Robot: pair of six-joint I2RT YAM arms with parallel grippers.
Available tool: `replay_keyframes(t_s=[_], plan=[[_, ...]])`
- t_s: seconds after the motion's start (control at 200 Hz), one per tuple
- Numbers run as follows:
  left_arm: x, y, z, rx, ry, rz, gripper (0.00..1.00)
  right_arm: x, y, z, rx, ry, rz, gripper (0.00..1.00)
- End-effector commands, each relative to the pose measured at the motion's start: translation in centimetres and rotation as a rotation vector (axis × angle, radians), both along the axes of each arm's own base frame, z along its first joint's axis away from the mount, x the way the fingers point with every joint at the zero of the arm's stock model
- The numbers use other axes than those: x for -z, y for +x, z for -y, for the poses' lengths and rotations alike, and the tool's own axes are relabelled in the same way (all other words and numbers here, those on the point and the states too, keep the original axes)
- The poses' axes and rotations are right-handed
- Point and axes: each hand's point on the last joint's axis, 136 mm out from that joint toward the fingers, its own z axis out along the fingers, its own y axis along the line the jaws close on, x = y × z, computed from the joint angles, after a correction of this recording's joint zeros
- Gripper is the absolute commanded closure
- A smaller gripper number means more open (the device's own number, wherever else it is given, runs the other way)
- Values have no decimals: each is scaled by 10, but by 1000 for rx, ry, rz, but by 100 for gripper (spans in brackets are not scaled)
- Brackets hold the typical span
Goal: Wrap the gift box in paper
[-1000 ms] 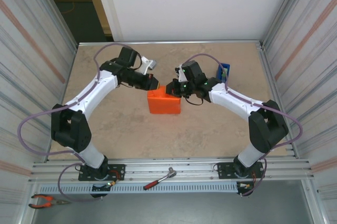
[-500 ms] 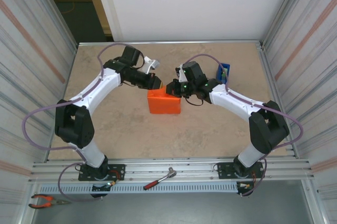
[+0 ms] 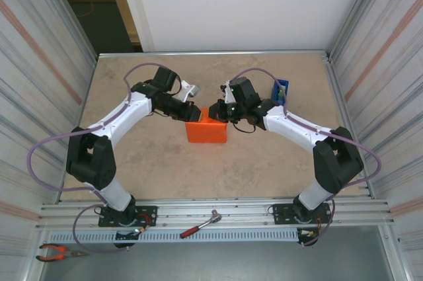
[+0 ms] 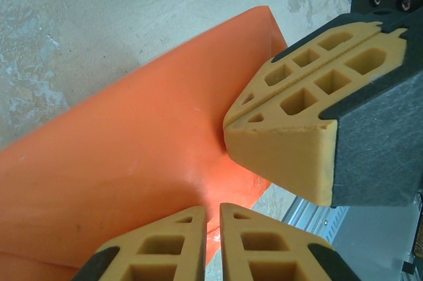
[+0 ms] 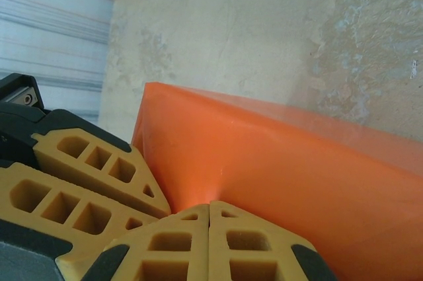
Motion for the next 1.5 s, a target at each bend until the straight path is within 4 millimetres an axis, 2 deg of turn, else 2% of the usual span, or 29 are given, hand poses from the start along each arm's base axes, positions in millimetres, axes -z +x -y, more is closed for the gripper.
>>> replay_keyframes(t_s=[0.0,0.09,0.175,0.346,0.461,0.701,0.947,1.092,1.363,1.498], plan=[[11,-11,-7,7,49,-12,85,10,-14,24,44,-92,-39,100],[11,-11,-7,5,52,-12,85,-3,-24,26,42,-81,-4,100],[12,-10,-8,4,54,-11,85,-1,-38,29,33,-97,0,100],[13,-9,-8,1,62,-9,85,22,-63,33,41,-129,-24,100],[14,-9,-9,-1,64,-13,85,36,-69,33,61,-129,-40,100],[17,-10,-10,-4,74,-14,86,55,-51,32,101,-198,-6,100],[21,-8,-10,-13,75,-19,86,50,-18,35,130,-212,22,100],[22,-5,-5,-16,64,-22,86,50,-6,38,140,-211,15,100],[26,-3,-1,-17,75,-25,86,54,-1,48,155,-221,-1,100],[28,-2,-2,-25,84,-23,87,37,-12,53,140,-201,-1,100]])
